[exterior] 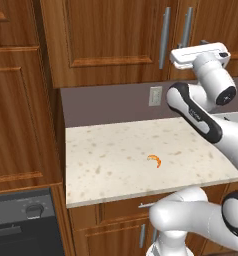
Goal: Retrieve the tupperware from the cabinet, then place the raw meat into the tupperware to avoid contamination.
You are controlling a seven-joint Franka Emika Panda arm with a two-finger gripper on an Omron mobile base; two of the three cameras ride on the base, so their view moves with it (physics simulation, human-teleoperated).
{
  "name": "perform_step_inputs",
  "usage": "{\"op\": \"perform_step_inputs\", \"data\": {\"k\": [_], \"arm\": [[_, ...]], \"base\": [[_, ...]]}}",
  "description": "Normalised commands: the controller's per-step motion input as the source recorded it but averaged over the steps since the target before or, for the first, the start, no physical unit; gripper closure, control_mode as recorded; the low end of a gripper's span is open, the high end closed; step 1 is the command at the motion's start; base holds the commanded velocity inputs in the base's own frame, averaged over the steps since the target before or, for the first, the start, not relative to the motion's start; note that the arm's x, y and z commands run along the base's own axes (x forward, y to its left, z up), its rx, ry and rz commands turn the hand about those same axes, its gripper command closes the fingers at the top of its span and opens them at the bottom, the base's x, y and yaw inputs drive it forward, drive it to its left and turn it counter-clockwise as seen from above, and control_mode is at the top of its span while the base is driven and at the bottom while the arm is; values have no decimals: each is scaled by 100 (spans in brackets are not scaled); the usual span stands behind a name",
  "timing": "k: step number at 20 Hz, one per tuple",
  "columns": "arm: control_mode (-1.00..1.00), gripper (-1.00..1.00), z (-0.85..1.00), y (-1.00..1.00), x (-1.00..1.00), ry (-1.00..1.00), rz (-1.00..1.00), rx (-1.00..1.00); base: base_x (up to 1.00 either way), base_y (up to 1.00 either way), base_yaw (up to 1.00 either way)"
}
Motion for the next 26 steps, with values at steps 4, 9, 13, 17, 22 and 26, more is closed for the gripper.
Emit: {"op": "perform_step_inputs", "data": {"k": [4,9,13,17,22,26], "arm": [[-100,-100,-7,0,27,0,0,-1],[-100,-100,-6,-2,28,0,0,-1],[-100,-100,-5,-11,26,0,0,0],[-100,-100,-4,-14,25,0,0,0],[-100,-100,-3,-13,25,0,0,0],[-100,-100,-6,-4,23,0,0,0]], "base": [[0,0,0],[0,0,0],[0,0,0],[0,0,0],[0,0,0],[0,0,0]]}}
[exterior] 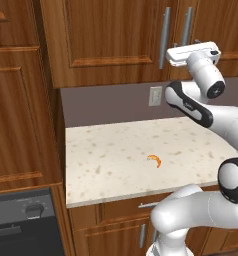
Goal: Retrieve the tupperware from the cabinet, then place the raw meat into the tupperware to avoid contamination.
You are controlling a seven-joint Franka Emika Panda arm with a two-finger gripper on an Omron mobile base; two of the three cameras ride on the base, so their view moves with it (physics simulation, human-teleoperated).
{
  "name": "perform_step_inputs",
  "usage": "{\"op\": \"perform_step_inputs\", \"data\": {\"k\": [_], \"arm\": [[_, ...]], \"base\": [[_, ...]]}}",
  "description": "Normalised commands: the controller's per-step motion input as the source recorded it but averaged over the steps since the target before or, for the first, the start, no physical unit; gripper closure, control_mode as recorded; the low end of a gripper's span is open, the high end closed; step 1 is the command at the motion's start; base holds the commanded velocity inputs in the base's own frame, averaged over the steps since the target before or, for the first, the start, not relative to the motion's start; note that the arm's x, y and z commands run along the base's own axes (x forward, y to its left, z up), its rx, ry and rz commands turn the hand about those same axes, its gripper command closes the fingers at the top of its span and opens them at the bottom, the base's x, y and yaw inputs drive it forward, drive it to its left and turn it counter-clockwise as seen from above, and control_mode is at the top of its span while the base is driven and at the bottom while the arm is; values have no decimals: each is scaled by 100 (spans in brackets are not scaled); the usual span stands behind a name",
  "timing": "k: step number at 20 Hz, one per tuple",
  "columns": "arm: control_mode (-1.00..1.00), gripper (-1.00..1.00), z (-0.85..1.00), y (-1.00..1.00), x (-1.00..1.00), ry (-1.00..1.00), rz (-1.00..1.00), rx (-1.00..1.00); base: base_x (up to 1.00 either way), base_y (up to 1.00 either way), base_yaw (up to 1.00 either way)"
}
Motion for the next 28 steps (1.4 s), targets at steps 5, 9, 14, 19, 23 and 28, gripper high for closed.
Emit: {"op": "perform_step_inputs", "data": {"k": [5,9,14,19,23,28], "arm": [[-100,-100,-7,0,22,0,0,-1],[-100,-100,-8,0,23,0,0,-1],[-100,-100,-10,3,24,0,0,-2],[-100,-100,-11,14,25,0,-3,-3],[-100,-100,-12,20,27,1,-4,-4],[-100,-100,-12,20,30,2,-5,-4]], "base": [[0,0,0],[0,0,0],[0,0,0],[0,0,0],[0,0,0],[0,0,0]]}}
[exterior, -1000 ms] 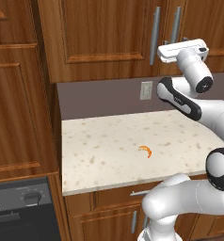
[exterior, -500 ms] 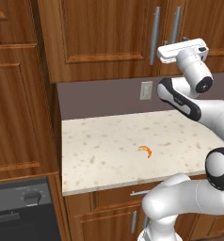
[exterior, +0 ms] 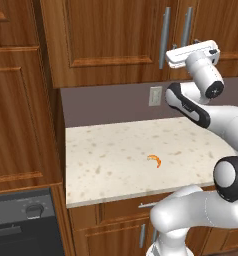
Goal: Retrieve the tupperware from the cabinet, then place the raw meat into the tupperware to avoid contamination.
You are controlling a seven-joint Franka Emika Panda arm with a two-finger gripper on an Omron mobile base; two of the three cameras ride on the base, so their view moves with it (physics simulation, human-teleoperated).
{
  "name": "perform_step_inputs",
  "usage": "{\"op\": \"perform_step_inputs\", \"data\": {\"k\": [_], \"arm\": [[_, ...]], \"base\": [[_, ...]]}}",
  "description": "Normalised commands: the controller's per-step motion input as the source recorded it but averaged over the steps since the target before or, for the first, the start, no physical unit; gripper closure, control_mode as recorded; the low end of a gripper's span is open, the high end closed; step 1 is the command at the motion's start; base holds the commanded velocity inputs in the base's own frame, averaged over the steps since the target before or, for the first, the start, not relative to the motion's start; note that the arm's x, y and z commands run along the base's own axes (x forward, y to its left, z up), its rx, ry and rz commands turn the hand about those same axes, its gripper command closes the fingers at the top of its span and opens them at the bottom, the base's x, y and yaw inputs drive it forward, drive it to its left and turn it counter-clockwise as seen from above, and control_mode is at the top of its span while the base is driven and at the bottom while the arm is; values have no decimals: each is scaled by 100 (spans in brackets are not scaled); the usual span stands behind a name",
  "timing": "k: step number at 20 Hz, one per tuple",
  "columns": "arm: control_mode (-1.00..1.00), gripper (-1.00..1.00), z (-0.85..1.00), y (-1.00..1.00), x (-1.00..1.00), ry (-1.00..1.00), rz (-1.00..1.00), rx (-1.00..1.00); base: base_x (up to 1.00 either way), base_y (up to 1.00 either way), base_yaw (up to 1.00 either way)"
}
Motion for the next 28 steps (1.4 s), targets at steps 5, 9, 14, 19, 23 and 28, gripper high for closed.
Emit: {"op": "perform_step_inputs", "data": {"k": [5,9,14,19,23,28], "arm": [[-100,-100,-12,19,31,1,-5,-4],[-100,100,-12,21,32,0,-5,-4],[-100,100,-11,22,30,0,-5,-3],[-100,100,-7,19,26,0,-5,-1],[-100,100,-2,14,22,0,-3,0],[-100,100,0,9,19,0,0,0]], "base": [[0,0,0],[0,0,0],[0,0,0],[0,0,0],[0,0,0],[0,0,0]]}}
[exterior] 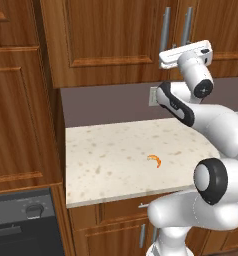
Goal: Retrieve the tupperware from the cabinet, then place the raw meat into the tupperware to avoid contamination.
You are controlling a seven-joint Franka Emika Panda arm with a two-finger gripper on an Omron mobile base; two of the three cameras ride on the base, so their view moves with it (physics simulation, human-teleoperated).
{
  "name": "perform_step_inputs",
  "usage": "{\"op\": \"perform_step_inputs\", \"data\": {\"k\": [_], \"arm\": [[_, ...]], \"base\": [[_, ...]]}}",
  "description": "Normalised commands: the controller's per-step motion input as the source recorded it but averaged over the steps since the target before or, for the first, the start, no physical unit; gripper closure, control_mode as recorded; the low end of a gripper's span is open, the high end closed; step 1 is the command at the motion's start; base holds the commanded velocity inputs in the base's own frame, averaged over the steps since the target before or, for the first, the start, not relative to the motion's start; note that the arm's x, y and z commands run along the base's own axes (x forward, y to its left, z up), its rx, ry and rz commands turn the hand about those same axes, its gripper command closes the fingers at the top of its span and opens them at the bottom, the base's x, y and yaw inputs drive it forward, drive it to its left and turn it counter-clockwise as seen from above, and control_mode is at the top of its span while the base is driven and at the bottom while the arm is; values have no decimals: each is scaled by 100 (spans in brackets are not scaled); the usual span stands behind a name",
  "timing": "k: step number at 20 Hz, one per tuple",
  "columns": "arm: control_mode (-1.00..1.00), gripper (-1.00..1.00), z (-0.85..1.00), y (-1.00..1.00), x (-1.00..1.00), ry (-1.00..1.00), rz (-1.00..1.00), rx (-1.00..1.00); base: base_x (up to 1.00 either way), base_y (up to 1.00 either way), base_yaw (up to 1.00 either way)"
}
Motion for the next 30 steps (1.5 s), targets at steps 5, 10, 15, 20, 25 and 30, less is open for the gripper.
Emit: {"op": "perform_step_inputs", "data": {"k": [5,10,15,20,25,30], "arm": [[-100,100,-1,0,19,0,0,0],[-100,100,-6,-10,31,0,0,0],[-100,100,-9,-17,39,0,0,0],[-100,100,-10,-20,39,0,0,0],[-100,100,-12,-19,36,0,0,0],[-100,100,-15,-29,27,0,0,0]], "base": [[0,0,0],[0,0,0],[0,0,0],[0,0,0],[0,0,0],[0,0,0]]}}
